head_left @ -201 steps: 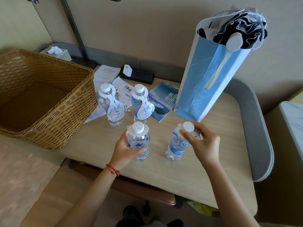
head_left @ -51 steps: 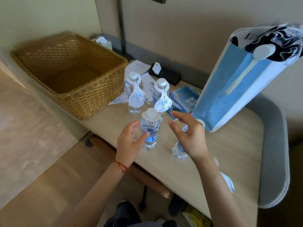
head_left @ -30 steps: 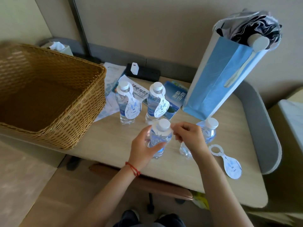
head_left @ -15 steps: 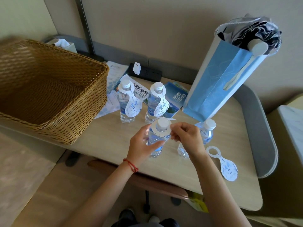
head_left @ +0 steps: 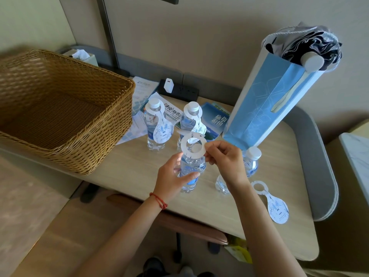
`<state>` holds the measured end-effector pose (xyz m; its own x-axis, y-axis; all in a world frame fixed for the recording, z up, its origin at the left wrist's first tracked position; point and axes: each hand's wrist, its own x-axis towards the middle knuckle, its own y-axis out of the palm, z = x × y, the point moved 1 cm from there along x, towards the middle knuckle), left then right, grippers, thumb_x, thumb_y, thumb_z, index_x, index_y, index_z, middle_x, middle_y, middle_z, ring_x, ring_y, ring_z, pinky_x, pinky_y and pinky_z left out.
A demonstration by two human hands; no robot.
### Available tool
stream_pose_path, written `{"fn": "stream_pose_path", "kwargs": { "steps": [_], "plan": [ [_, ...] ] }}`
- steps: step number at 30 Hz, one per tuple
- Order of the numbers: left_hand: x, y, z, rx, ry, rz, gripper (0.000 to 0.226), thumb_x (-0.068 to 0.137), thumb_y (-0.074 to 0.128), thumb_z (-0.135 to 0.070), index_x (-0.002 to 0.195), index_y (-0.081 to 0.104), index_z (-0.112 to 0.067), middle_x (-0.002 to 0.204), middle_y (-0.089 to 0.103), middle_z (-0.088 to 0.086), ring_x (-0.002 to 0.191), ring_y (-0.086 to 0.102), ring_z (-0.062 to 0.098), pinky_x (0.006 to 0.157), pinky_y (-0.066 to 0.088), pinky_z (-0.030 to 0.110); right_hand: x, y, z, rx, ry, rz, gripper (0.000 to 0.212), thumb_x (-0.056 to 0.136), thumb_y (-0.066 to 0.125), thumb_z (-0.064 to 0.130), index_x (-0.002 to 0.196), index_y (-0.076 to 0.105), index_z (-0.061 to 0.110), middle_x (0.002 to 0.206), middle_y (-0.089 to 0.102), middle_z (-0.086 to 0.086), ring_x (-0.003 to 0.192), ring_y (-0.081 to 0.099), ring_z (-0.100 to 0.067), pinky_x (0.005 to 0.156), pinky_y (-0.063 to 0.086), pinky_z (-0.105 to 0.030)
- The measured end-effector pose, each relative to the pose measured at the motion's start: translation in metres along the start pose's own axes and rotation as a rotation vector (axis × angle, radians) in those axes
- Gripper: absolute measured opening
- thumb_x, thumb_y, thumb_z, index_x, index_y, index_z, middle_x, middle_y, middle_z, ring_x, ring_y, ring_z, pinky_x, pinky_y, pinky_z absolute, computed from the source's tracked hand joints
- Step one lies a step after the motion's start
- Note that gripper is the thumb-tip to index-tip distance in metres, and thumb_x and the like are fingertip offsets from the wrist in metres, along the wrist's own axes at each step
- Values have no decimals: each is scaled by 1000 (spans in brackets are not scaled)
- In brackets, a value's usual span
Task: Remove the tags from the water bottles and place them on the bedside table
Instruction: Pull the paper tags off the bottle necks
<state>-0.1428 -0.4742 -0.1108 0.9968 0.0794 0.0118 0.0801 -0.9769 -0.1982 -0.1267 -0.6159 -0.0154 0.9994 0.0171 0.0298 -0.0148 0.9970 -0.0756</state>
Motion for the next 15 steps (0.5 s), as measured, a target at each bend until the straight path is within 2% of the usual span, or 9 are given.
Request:
{"fn": "stream_pose_path", "kwargs": {
  "steps": [2,6,10,15],
  "plan": [
    [-1,0,-1,-1,-2,7,59,65,82,-24,116,53,-13,114,64,1,106,60,14,86,48,16,-2,-1,1,15,1,-12,18,85,59,5,70,67,10,53,60,6,48,51,-6,49,42,-16],
    [-3,-1,-5,1,16,1,57,67,81,-22,116,51,-28,112,63,-6,106,60,10,84,47,11,-11,-8,0,20,-11,-59,18,86,59,6,70,66,11,53,61,6,49,53,-6,50,43,-16],
    [-4,0,-6,-7,22,-1,61,68,80,-20,122,52,-22,116,64,2,107,60,14,89,50,25,-22,-24,-1,48,-48,-121,16,87,58,4,73,65,10,52,62,6,50,54,-6,52,45,-15],
    [-6,0,-9,-33,-10,3,63,69,79,-15,125,51,-14,119,63,8,110,60,20,93,49,35,-36,-50,-2,66,-109,-206,20,87,57,4,71,64,12,51,61,8,49,54,-4,54,45,-13]
  ]
}}
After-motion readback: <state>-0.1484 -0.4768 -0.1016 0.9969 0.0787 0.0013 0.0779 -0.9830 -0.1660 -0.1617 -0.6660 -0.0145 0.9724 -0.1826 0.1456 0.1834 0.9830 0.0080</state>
